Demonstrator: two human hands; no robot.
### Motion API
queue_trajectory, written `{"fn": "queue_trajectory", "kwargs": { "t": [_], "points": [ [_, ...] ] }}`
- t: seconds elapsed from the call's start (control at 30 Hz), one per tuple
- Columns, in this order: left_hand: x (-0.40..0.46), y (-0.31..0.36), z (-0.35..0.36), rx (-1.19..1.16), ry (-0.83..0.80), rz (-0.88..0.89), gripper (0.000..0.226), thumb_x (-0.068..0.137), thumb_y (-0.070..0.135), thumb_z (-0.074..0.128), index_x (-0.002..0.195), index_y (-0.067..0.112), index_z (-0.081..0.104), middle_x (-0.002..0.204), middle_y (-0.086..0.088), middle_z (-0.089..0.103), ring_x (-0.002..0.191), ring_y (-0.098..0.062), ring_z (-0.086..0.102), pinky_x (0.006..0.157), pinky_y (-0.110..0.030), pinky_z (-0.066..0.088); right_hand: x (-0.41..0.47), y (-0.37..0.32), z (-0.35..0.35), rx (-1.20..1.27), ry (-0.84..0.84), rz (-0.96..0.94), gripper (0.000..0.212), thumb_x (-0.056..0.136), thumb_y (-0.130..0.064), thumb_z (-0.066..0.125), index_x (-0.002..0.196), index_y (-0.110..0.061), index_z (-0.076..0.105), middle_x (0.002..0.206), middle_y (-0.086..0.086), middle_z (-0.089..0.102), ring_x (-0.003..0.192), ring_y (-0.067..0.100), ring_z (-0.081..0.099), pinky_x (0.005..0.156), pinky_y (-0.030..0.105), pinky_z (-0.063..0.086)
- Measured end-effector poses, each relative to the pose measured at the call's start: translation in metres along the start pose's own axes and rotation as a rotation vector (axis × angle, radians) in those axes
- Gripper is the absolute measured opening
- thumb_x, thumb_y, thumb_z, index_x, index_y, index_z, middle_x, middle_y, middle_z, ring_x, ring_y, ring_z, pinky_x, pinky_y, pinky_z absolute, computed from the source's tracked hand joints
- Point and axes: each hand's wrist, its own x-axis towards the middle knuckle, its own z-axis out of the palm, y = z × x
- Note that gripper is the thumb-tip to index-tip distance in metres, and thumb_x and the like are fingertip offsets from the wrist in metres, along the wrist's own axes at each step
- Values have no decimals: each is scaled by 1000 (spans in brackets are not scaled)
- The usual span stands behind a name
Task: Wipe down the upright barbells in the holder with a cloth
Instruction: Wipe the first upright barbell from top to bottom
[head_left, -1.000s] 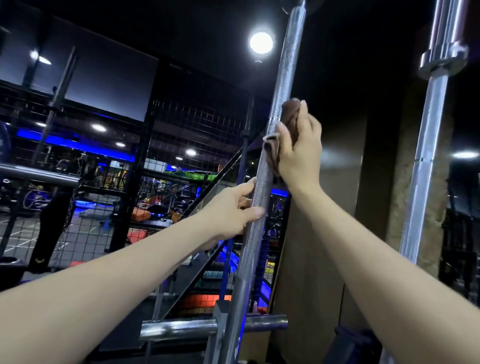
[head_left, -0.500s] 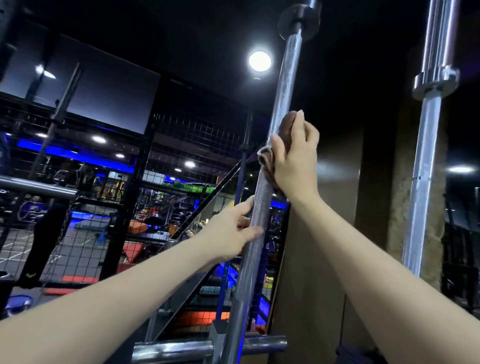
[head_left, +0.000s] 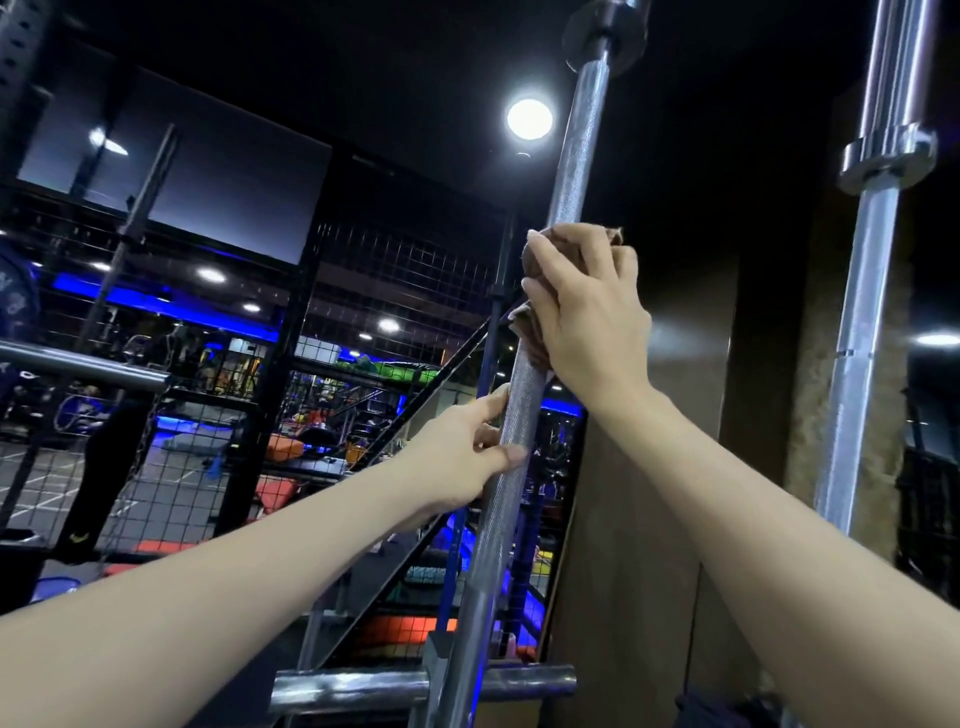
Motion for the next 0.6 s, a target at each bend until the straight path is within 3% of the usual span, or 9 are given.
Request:
{"fn": "queue_trajectory", "kwargs": {
  "t": [0.13,0.23,0.33,0.43,0.5,0.6],
  "points": [
    [2,1,0,-29,16,-7,64,91,19,62,143,40,32,113,-5,60,96,-23,56,92,-37,49,-30,-2,1,-86,-4,-173,31,92,-36,50,116,-24,66,121,-5,58,104,21,38,55,21,31],
    [2,0,2,-32,12,5,48,90,24,64,132,39,47,112,-2,62,103,-24,58,99,-49,46,-52,1,-6,-111,-43,-291,25,91,-32,56,111,-24,69,117,-7,62,99,22,42,45,21,34],
    [2,2,4,-53,25,-9,66,90,22,64,144,38,31,114,2,53,107,-16,53,102,-44,43,-36,6,-13,-132,-54,-357,26,92,-33,52,110,-25,68,114,-7,62,99,23,45,43,24,41],
    [1,5,7,-79,20,-3,64,90,17,63,142,40,33,107,-3,54,94,-16,52,91,-38,47,-28,8,-11,-153,-56,-343,25,94,-33,52,112,-24,67,115,-7,61,99,28,51,44,31,48],
    [0,7,7,-100,16,-11,60,91,15,62,137,43,36,107,-6,54,93,-18,50,86,-39,50,-37,10,-7,-124,-13,-307,25,92,-31,56,112,-25,68,116,-7,62,100,27,49,45,28,47],
    [0,8,5,-141,-6,-15,54,92,11,60,133,40,42,101,-6,54,89,-15,50,73,-29,48,-61,11,-3,-1,52,-226,27,91,-30,56,114,-23,69,117,-3,62,98,26,46,50,27,46]
  ]
}}
